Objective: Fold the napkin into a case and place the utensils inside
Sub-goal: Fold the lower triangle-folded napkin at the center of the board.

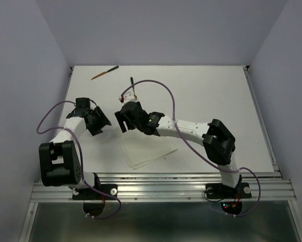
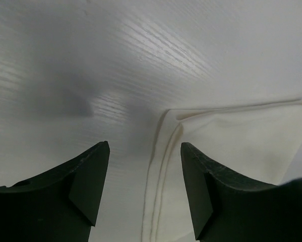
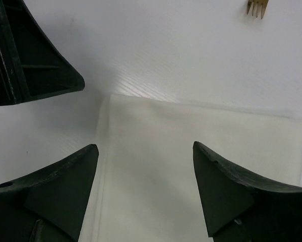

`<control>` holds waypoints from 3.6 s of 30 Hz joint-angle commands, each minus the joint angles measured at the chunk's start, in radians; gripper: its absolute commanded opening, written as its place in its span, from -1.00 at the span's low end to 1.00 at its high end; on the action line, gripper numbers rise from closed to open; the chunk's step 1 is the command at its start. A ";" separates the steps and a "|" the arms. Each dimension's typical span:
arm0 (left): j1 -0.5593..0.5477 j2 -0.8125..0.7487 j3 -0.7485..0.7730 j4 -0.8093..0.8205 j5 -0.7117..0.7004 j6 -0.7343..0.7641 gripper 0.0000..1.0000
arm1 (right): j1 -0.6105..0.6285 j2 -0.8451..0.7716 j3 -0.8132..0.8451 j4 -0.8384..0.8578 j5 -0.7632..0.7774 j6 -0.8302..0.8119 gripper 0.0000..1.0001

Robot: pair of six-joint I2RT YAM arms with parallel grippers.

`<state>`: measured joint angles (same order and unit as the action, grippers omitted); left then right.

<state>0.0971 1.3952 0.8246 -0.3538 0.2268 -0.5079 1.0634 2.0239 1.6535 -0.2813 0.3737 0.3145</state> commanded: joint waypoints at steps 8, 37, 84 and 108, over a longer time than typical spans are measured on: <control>-0.091 0.126 0.048 0.079 -0.012 -0.053 0.12 | -0.065 -0.042 -0.089 0.053 -0.062 0.096 0.62; -0.306 0.272 0.145 0.119 -0.021 -0.127 0.04 | -0.359 -0.198 -0.557 0.100 -0.045 0.140 -0.03; -0.083 0.004 0.048 0.025 -0.017 -0.093 0.29 | -0.040 0.260 0.117 0.028 -0.136 0.023 -0.84; -0.183 0.103 -0.021 0.173 0.177 -0.190 0.70 | -0.085 0.095 -0.130 0.243 -0.387 0.066 -0.99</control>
<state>-0.0769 1.5063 0.8253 -0.1970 0.3851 -0.6682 0.9699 2.1841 1.5429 -0.0956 0.0135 0.3744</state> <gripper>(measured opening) 0.861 0.090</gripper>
